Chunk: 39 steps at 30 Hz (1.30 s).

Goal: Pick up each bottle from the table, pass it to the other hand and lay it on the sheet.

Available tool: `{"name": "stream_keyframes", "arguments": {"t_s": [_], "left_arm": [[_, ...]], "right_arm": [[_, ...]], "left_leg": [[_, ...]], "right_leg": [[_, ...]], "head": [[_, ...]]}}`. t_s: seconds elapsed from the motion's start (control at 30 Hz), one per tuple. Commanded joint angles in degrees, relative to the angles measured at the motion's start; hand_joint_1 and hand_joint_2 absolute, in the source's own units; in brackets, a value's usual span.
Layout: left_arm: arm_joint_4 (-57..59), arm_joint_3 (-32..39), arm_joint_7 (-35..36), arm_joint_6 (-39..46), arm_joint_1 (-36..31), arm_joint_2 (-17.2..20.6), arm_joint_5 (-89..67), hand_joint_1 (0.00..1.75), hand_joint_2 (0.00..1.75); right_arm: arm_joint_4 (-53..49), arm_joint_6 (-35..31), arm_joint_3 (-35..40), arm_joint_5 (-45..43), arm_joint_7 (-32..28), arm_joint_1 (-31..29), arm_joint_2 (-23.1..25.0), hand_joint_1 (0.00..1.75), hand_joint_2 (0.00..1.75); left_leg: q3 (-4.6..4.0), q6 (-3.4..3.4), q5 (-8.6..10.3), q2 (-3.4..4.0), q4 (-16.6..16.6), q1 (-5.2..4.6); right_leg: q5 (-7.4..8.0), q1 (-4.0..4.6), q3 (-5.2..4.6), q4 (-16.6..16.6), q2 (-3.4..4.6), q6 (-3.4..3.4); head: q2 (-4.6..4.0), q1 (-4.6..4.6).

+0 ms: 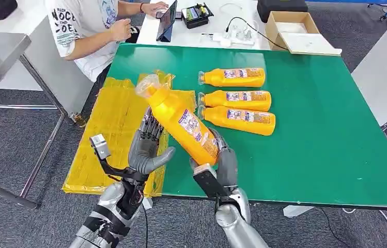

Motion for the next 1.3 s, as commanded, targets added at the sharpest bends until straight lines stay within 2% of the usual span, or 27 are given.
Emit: {"name": "stream_keyframes", "arguments": {"t_s": [0.03,0.1,0.4,0.5,0.57,0.93,1.07,1.1,1.13,1.17,1.3], "left_arm": [[11.02,-0.7,1.94,2.23,-5.93,-0.14,0.92,0.0,1.75],[12.07,-0.23,2.07,2.25,-6.31,-0.41,1.66,0.0,1.75],[12.44,1.04,2.34,1.41,-6.6,-0.65,4.42,0.0,1.75],[11.94,2.15,2.21,0.79,-6.43,-0.81,6.54,0.0,1.75],[11.72,2.16,2.31,0.82,-6.34,-0.77,6.64,0.0,1.75],[10.9,2.98,1.91,0.76,-5.96,-0.87,8.17,0.0,1.75],[10.88,2.1,2.85,-2.76,-5.76,-0.08,9.85,0.0,1.75],[11.35,1.79,2.72,-4.35,-5.73,-0.13,10.41,0.05,1.75],[12.09,1.52,3.22,-5.49,-5.7,-0.31,11.09,1.75,1.75],[12.35,0.3,2.66,-5.68,-5.92,-0.01,9.75,1.75,1.75],[13.95,-4.72,-0.11,2.5,-7.72,0.69,-2.34,1.75,1.75]], "right_arm": [[7.12,-2.68,8.4,3.48,0.24,-2.32,0.65,1.75,1.75],[8.44,-2.84,9.18,3.24,-0.08,-2.4,0.79,1.75,1.75],[10.97,-1.91,10.96,3.11,-0.27,-2.33,0.45,1.75,1.75],[12.38,-1.51,11.17,2.29,-0.83,-1.92,0.2,1.75,1.75],[12.5,-1.6,11.2,2.15,-1.03,-1.89,0.12,1.75,1.75],[12.67,-0.79,10.79,1.43,-0.78,-1.79,-0.1,1.75,1.75],[12.96,-0.59,10.29,1.04,-1.34,-2.24,-0.16,1.75,1.75],[12.89,-0.42,10.15,0.85,-1.47,-2.64,0.14,1.75,1.75],[12.77,-0.34,10.12,0.87,-1.36,-3.2,0.49,1.75,1.75],[12.76,-0.42,10.11,0.98,-1.04,-3.67,0.77,1.75,1.75],[12.26,-0.51,10.05,1.3,0.38,-4.77,1.27,1.75,1.75]], "left_leg": [[0.21,0.08,-0.01,0.07,-0.1,-0.03],[0.38,0.13,0.0,0.16,-0.22,-0.05],[0.17,0.09,0.01,0.06,-0.1,-0.03],[0.45,0.16,0.04,0.15,-0.31,-0.07],[0.19,0.08,0.0,0.02,-0.11,-0.02],[0.15,0.1,0.01,0.04,-0.09,-0.02],[0.16,0.09,0.01,0.02,-0.11,-0.02],[0.27,0.12,0.02,0.06,-0.18,-0.04],[0.18,0.09,0.0,0.06,-0.1,-0.02],[0.27,0.13,0.01,0.12,-0.17,-0.04],[0.15,0.11,0.01,0.07,-0.09,-0.04]], "right_leg": [[-0.02,0.01,0.18,-0.07,-0.04,-0.1],[0.0,0.02,0.32,-0.17,-0.02,-0.17],[0.0,0.01,0.15,-0.08,-0.06,-0.11],[0.03,0.01,0.39,-0.24,-0.07,-0.21],[-0.02,0.02,0.18,-0.09,-0.09,-0.11],[-0.01,0.02,0.13,-0.08,-0.08,-0.09],[-0.01,0.01,0.14,-0.08,-0.1,-0.1],[-0.01,0.02,0.24,-0.14,-0.1,-0.15],[-0.01,0.02,0.14,-0.08,-0.06,-0.11],[0.0,0.01,0.21,-0.12,-0.05,-0.15],[-0.01,0.0,0.11,-0.04,-0.07,-0.12]], "head": [[0.0,0.0],[0.0,-0.02],[0.0,0.0],[0.0,-0.02],[0.0,-0.02],[0.0,0.0],[0.0,-0.02],[0.0,0.0],[0.0,-0.02],[0.0,-0.02],[0.0,0.0]]}}
